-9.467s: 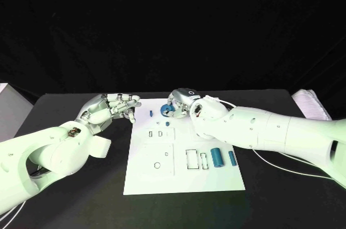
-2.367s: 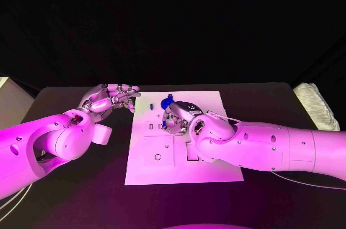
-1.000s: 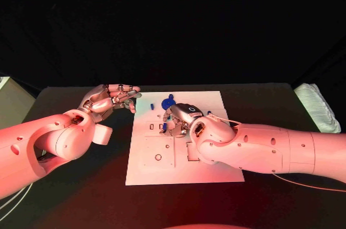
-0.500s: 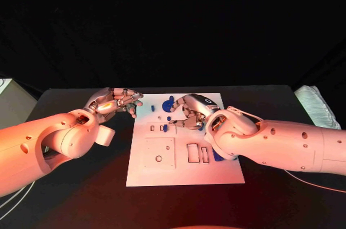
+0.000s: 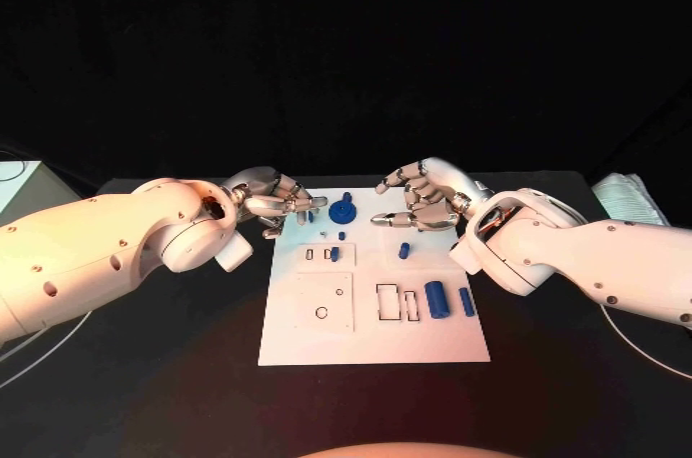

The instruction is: Assemble the parts on the task board

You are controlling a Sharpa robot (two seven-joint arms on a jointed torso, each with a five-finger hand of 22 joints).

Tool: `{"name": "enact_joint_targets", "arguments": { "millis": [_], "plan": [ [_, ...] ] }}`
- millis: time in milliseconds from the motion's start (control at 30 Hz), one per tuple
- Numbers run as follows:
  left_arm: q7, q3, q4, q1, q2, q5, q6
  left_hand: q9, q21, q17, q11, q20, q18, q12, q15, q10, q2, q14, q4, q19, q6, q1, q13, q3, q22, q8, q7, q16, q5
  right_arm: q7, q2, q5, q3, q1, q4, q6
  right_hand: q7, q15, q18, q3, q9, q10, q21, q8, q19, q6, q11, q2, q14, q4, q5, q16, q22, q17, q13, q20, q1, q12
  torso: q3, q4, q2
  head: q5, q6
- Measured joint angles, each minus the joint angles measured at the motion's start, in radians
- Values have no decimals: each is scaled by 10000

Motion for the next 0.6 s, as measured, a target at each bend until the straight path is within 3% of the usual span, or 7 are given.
{"name": "enact_joint_targets", "arguments": {
  "millis": [167, 233, 433, 600],
  "plan": [
    [-1275, -83, -436, 202, 621, -1296, 692, 465, 314, 395, -170, -149, 1, 649, -164, 24, 135, 193, -3, 176, 123, -94, 187, -205, 459, 758, -201, 228, 0, 308, -187, 606, 1, 21, -114, 102, 0, 0, 0, -77, 18, 0, 0, 80, 0, 0, 0, 161, 0, 3, 75, 0, -1, 0, -1, 0, 8, 69, 37, -8, -92, 105, -57],
    [-1687, -106, -632, 232, 841, -1619, 967, 610, 350, 433, -237, -197, -151, 803, -193, 23, 234, 222, 9, 225, 74, 6, 226, -183, 525, 948, -252, 273, 44, 357, -221, 733, 1, 28, -158, 112, 0, 0, 0, -91, 18, 0, 0, 82, 0, 0, 0, 209, 0, -6, 124, 0, -1, 0, -1, -1, 56, 69, 48, -13, -113, 129, -74],
    [-2674, -166, -1341, 360, 1503, -2236, 1863, 773, 350, 433, -274, -197, -149, 914, -193, -14, 406, 222, -15, 225, 20, -215, 252, -133, 562, 1098, -306, 273, 45, 369, -290, 943, 1, 35, -302, 134, -33, 0, 0, -100, 28, 1, 0, 156, 0, -36, 0, 209, 0, 3, 154, 0, -1, -1, -32, -1, 56, 69, 75, -19, -159, 192, -117],
    [-3201, -269, -2056, 461, 2063, -2529, 2518, 804, 350, 433, -238, -197, -149, 914, -193, -56, 370, 222, -15, 225, -18, -253, 252, -133, 520, 1098, -268, 273, 45, 327, -297, 1027, 1, 46, -384, 130, -33, -1, -1, -100, 28, 1, 0, 156, 0, -36, 0, 270, 0, 3, 154, 0, -2, 3, -58, -1, 62, 69, 77, -26, -156, 226, -127]
  ]
}}
